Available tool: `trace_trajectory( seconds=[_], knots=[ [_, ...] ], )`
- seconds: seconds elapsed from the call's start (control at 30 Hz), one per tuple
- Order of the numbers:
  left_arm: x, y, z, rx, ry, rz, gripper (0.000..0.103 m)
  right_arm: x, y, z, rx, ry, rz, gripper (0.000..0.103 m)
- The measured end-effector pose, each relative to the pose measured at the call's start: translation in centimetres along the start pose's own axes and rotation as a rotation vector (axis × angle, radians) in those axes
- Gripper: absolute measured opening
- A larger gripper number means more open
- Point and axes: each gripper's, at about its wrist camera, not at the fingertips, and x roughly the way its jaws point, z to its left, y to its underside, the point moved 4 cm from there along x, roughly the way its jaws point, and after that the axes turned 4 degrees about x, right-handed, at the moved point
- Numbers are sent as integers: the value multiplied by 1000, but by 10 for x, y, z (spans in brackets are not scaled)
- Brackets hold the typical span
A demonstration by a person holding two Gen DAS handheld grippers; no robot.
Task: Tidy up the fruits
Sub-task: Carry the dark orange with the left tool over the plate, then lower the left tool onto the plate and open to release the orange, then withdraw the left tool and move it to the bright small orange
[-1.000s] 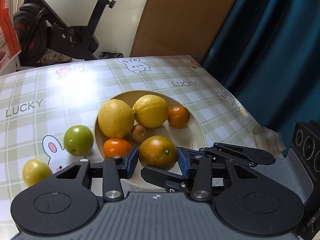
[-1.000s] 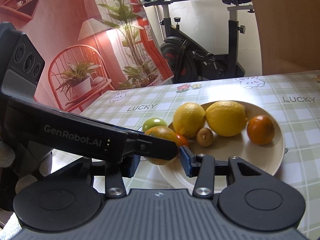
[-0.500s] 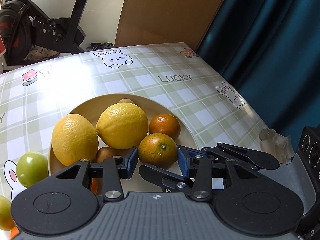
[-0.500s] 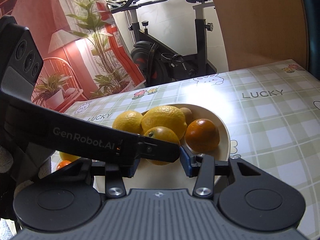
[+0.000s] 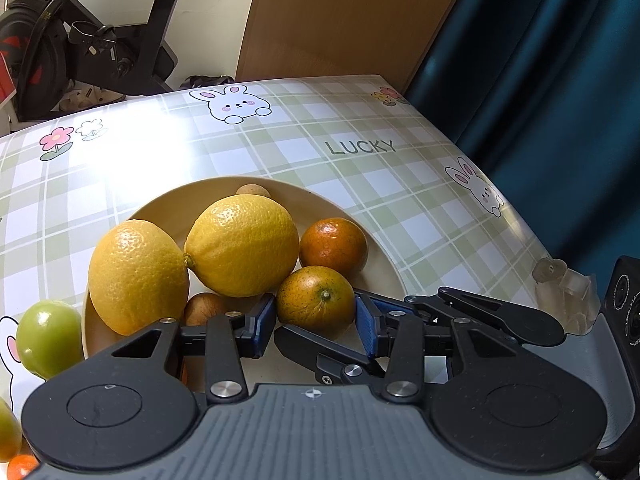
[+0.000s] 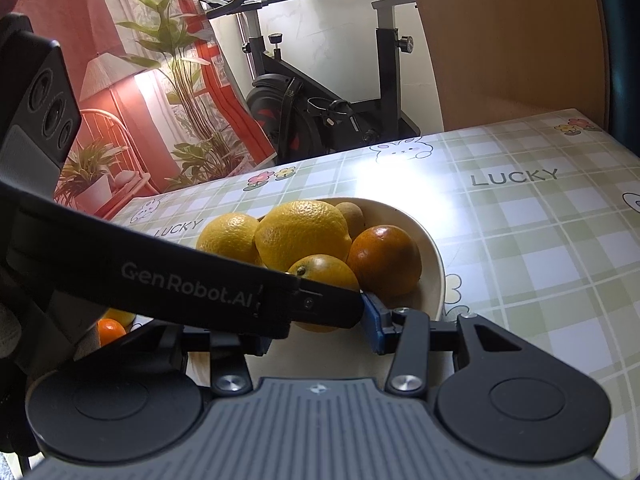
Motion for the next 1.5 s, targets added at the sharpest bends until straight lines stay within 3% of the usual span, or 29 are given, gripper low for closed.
trace_trajectory(
  seconds=[1.07,1.5],
  knots=[
    [0,6,-2,-19,-17,-5,47,3,2,8,-8,48,9,48],
    [-58,14,17,-51,-12,-93,50,-13,9,14,-54,70,28,48]
  ],
)
